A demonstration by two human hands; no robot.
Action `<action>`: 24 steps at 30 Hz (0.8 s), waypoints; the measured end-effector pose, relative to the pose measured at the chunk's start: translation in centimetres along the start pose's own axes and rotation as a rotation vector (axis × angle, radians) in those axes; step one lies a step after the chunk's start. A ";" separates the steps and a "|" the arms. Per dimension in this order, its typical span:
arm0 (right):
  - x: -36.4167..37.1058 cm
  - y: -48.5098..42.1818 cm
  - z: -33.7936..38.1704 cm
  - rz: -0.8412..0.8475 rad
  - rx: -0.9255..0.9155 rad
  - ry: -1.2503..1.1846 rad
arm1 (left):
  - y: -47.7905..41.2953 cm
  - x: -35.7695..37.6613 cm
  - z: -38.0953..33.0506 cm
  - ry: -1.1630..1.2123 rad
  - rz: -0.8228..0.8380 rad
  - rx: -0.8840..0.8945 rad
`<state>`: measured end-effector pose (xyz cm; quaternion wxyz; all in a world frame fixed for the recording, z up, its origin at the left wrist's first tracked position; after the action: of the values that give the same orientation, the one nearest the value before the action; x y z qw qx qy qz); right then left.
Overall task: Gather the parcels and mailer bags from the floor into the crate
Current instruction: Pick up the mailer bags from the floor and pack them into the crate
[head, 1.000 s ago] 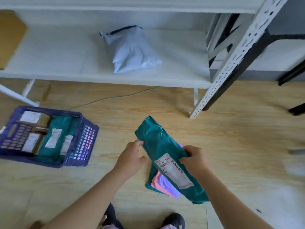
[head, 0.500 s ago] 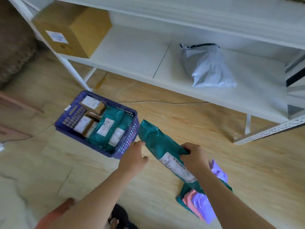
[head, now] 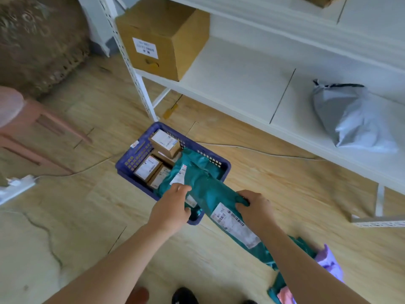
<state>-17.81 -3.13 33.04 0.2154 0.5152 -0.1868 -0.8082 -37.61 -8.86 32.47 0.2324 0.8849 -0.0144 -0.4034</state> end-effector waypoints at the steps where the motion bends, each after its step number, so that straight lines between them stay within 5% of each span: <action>1: 0.4 -0.6 1.1 0.006 -0.010 0.005 | -0.4 -0.7 0.7 -0.018 -0.006 0.010; 24: 8.3 -22.1 17.0 0.250 -0.022 -0.034 | -19.4 -9.8 14.1 0.004 0.017 -0.150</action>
<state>-39.90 12.27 22.02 0.3170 0.4715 -0.2443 -0.7858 -57.52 4.91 23.26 0.3014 0.8657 0.0086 -0.3996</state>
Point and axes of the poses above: each hand's wrist, its own y-axis away from the middle knuckle, its own x-axis out of the palm, z = x × y, the point moved 1 cm from there along -y, towards the middle knuckle, and after that the axes turned 13 degrees about y, right-handed, at the moved point
